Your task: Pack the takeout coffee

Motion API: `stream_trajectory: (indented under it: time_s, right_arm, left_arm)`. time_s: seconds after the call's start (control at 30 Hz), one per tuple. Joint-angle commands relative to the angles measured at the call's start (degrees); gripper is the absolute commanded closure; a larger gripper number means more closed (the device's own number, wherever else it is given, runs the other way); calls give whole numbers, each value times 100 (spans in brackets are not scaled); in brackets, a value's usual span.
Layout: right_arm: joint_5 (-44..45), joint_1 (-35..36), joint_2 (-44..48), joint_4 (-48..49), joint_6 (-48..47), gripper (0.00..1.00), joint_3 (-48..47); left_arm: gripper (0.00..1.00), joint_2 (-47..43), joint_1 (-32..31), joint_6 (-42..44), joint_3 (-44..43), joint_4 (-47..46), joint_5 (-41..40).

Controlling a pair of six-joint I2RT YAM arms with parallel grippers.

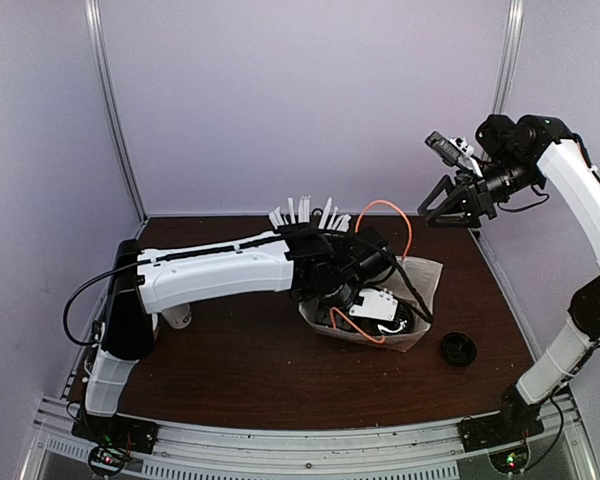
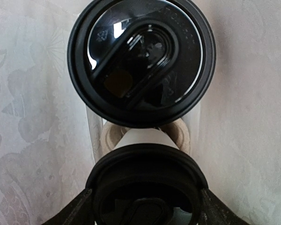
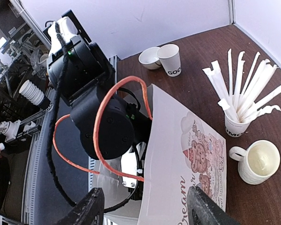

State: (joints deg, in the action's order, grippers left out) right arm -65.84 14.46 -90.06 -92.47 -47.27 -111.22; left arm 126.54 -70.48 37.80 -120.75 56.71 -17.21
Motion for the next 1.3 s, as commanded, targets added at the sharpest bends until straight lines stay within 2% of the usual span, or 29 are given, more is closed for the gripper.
stream_trajectory:
  time_s: [0.0,0.33,0.73,0.87,0.97,1.07,1.2,1.27]
  right_arm:
    - [-566,-332,-179,-751,-769,37,101]
    - [-694,-517,-387,-1058,-1331,36,443]
    - [-681,-643,-324,-1062,-1547,37,891]
    - [-676,-983,-216,-1065,-1463,37,750]
    - [-777,-1352,-350,-1050,-1245,35,269]
    - [-743,-1701,-648,-442,-393,35,8]
    - [-186,-1753,-951,715,920,38,371]
    - [380,-1753,-1058,1249,1438,39,596]
  left_arm:
    - [43,452,149,-146,-536,515,806]
    - [45,1260,647,-167,-1707,1037,2159]
    - [45,1847,920,-45,-2103,780,2658]
    - [45,1876,913,-206,-2142,850,2729]
    - [45,1813,899,-396,-2159,1048,2701]
    - [45,1717,901,-650,-2186,1408,2789]
    - [46,1646,899,-1014,-2102,1965,2994]
    - [48,1646,889,-1178,-2064,2154,3014]
